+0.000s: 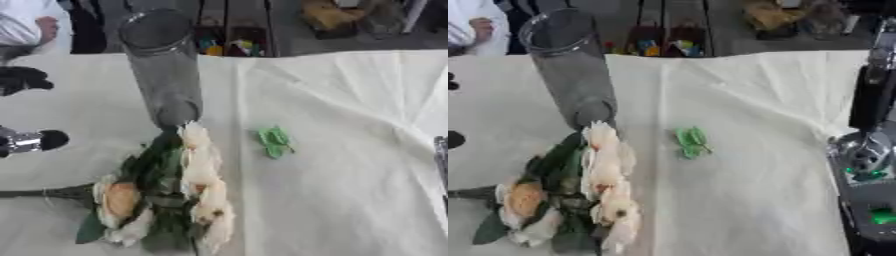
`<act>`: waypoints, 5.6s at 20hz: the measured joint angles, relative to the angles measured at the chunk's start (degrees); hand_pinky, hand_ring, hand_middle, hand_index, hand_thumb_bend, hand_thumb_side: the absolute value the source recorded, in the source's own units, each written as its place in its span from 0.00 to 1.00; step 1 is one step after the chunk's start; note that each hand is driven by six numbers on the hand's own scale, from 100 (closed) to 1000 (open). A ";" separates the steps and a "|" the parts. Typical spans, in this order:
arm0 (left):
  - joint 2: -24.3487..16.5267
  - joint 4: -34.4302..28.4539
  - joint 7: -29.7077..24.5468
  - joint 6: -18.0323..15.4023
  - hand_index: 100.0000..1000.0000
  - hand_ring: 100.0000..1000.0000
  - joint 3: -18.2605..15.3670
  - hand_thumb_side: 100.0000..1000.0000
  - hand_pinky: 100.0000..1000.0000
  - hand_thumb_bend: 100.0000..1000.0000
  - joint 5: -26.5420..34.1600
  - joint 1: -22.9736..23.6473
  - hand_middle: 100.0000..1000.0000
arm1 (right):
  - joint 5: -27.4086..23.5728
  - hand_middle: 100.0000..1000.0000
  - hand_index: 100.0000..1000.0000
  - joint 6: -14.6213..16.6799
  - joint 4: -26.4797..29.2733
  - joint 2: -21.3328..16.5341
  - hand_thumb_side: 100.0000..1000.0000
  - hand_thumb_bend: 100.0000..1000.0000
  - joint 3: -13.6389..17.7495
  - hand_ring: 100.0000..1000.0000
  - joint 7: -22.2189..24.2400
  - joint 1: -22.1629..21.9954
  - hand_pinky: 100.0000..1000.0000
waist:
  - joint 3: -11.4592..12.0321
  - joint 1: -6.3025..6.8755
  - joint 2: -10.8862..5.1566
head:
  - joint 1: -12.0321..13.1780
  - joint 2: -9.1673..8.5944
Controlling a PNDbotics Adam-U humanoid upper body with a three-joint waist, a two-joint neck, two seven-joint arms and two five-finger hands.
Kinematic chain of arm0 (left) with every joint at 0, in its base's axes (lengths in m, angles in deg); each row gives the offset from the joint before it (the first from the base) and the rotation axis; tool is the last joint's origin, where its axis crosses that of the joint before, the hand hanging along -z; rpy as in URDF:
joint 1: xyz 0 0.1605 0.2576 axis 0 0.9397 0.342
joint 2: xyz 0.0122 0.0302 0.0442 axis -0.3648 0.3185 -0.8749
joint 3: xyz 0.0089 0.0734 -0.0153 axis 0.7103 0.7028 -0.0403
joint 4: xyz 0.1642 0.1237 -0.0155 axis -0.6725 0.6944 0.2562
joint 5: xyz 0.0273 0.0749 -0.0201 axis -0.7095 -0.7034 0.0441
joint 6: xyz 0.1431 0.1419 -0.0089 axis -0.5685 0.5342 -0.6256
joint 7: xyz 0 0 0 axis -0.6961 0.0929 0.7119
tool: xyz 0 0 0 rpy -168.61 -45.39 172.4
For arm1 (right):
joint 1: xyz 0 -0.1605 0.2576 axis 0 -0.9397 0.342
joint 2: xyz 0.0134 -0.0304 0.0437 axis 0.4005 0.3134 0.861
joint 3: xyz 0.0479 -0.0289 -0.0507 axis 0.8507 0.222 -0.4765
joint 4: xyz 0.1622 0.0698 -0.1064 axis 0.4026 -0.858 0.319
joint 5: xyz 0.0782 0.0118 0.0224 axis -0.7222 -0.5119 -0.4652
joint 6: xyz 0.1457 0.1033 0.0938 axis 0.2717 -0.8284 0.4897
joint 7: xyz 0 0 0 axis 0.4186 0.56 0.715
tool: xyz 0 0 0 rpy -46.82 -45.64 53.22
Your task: Arrange flowers into the vase.
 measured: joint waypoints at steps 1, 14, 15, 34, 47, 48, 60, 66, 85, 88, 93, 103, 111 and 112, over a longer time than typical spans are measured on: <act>-0.15 0.01 0.08 -0.54 1.00 1.00 0.40 0.93 0.97 0.47 -0.04 0.02 1.00 | -0.01 0.50 0.72 0.00 0.00 -0.02 0.97 0.00 -0.02 0.52 0.04 0.02 0.51 | -0.03 -0.02 0.08 | 0.05 -0.01; -0.83 4.23 -0.34 -6.50 1.00 1.00 4.74 0.81 0.88 0.38 0.09 1.04 1.00 | -0.31 0.50 0.72 0.02 0.00 -0.15 0.97 0.00 -0.35 0.52 0.26 0.24 0.51 | -0.51 -0.06 0.25 | 0.99 -0.50; -0.94 4.27 -0.18 -6.88 1.00 1.00 4.90 0.83 0.88 0.36 0.09 1.27 1.00 | -0.34 0.50 0.72 0.02 0.00 -0.15 0.97 0.00 -0.35 0.52 0.26 0.24 0.51 | -0.52 -0.06 0.25 | 1.01 -0.50; -1.67 6.13 1.87 -10.29 1.00 0.94 7.35 0.77 0.82 0.26 4.56 3.67 0.95 | -1.03 0.50 0.72 -0.21 0.00 -0.15 0.97 0.00 -0.68 0.52 0.52 0.24 0.52 | -0.83 -0.36 0.61 | 1.36 -0.99; -0.71 8.07 1.91 -10.63 1.00 0.90 10.41 0.76 0.76 0.26 5.69 2.94 0.95 | -1.53 0.49 0.72 -0.08 0.00 -0.12 0.97 0.00 -1.03 0.52 1.10 0.24 0.52 | -1.22 -0.35 0.96 | 2.02 -1.46; -0.55 8.11 1.77 -10.53 1.00 0.90 10.56 0.76 0.76 0.26 5.69 2.81 0.95 | -1.54 0.49 0.72 -0.07 0.00 -0.12 0.97 0.00 -1.03 0.52 1.12 0.24 0.52 | -1.22 -0.35 0.96 | 2.02 -1.46; 1.20 9.17 0.63 -11.08 1.00 0.91 13.18 0.76 0.77 0.23 6.07 1.26 0.94 | -1.83 0.49 0.71 0.06 0.00 0.04 0.97 0.00 -1.36 0.52 1.37 0.25 0.52 | -1.55 -0.31 1.02 | 2.10 -1.48; 2.20 10.19 -0.13 -11.65 1.00 0.91 14.44 0.74 0.76 0.22 5.71 0.20 0.95 | -2.06 0.49 0.71 0.16 0.00 0.16 0.97 0.00 -1.39 0.52 1.65 0.27 0.52 | -1.84 -0.10 1.24 | 2.35 -1.48; 3.19 12.32 -1.73 -12.54 0.93 0.79 15.20 0.74 0.59 0.21 4.15 -1.12 0.84 | -2.72 0.48 0.71 0.50 0.00 0.20 0.96 0.00 -2.06 0.52 2.28 0.25 0.52 | -2.00 -0.05 1.34 | 3.04 -1.72; 3.23 12.31 -0.09 -12.54 0.91 0.75 15.28 0.75 0.53 0.22 3.66 -1.12 0.83 | -2.77 0.48 0.71 0.42 0.00 0.20 0.96 0.00 -2.07 0.52 2.38 0.22 0.52 | -2.06 -0.04 1.37 | 3.04 -1.74; 3.60 11.73 2.66 -12.43 0.88 0.73 15.68 0.76 0.54 0.22 2.04 -1.12 0.82 | -2.87 0.48 0.71 0.35 0.00 0.21 0.96 0.00 -2.08 0.51 2.68 0.18 0.53 | -2.08 -0.04 1.62 | 3.04 -1.91; 3.75 10.82 4.43 -12.00 0.85 0.72 16.70 0.77 0.52 0.20 -0.02 -1.03 0.78 | -3.12 0.47 0.70 0.42 0.00 0.25 0.97 0.00 -2.09 0.51 3.23 -0.03 0.53 | -2.20 -0.02 1.75 | 3.04 -1.91; 4.17 10.83 5.85 -11.04 0.80 0.51 16.70 0.76 0.35 0.15 -0.33 -0.85 0.64 | -3.49 0.46 0.70 0.46 0.00 0.25 0.97 0.00 -2.11 0.50 3.77 -0.08 0.53 | -2.20 -0.05 1.86 | 3.06 -1.92; 4.17 10.84 5.99 -10.94 0.79 0.47 16.70 0.76 0.30 0.14 -0.34 -0.80 0.62 | -3.52 0.46 0.70 0.45 0.00 0.26 0.97 0.00 -2.11 0.50 3.81 -0.08 0.53 | -2.19 -0.07 1.87 | 3.06 -1.92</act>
